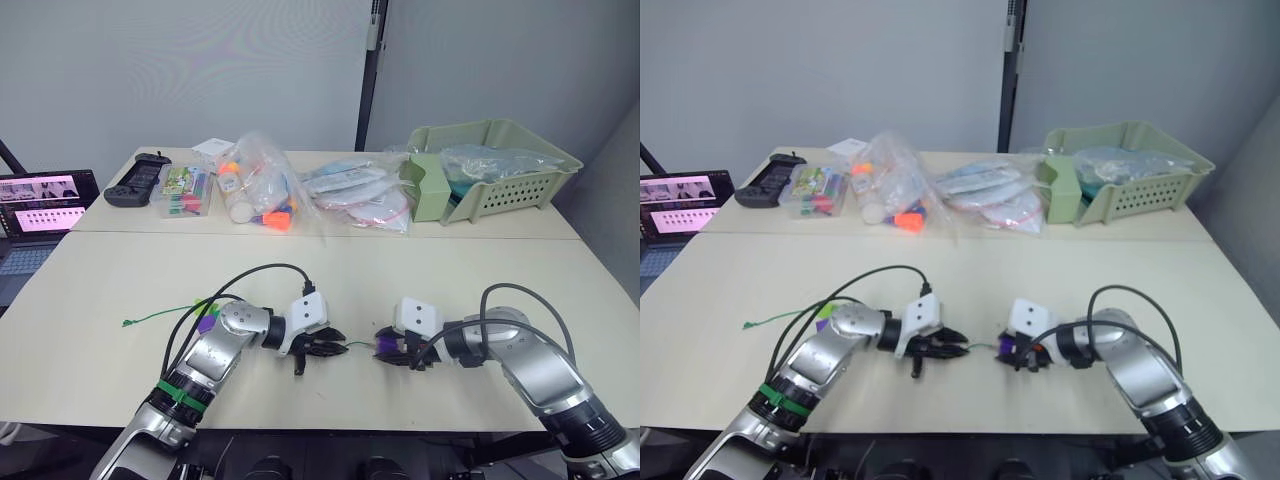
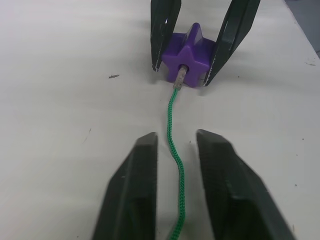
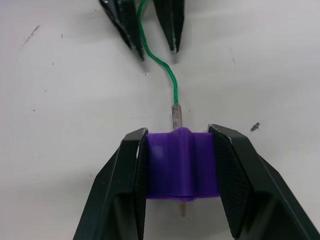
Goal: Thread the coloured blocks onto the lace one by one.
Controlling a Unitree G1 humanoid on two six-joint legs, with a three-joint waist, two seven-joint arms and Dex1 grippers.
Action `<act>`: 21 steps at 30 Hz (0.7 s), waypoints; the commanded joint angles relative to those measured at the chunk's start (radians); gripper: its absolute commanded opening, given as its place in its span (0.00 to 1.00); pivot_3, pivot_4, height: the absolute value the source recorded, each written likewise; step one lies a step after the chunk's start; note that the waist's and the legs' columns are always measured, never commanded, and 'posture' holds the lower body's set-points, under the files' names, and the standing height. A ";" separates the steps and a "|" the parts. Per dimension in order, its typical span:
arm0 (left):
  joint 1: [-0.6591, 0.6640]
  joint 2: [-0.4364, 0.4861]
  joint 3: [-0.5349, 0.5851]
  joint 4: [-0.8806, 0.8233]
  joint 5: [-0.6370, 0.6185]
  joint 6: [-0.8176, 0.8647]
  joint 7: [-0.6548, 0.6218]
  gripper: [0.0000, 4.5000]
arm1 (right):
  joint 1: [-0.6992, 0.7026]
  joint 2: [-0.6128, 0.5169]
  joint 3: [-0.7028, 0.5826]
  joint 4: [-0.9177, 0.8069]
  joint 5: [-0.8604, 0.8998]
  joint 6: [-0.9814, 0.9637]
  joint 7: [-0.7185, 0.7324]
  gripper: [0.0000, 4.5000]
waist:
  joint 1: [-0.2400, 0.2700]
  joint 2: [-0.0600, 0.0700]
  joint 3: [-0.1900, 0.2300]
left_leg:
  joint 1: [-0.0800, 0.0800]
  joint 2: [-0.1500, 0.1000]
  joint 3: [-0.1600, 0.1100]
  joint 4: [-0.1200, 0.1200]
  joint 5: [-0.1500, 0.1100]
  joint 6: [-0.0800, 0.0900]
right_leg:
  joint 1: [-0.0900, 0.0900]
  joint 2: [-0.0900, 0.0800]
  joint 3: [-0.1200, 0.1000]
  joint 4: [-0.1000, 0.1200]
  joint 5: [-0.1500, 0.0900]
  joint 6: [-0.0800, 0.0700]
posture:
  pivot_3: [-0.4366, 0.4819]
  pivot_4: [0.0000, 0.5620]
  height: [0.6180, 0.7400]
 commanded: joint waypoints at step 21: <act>-0.048 -0.096 -0.054 -0.024 0.043 -0.041 0.035 0.01 | 0.018 -0.005 0.032 -0.034 0.013 0.043 0.010 0.31 | -0.001 0.000 0.000 | 0.000 0.000 0.000 0.000 0.000 0.000 | 0.000 0.000 0.000 -0.001 0.000 0.000 | 0.48 0.27 1.00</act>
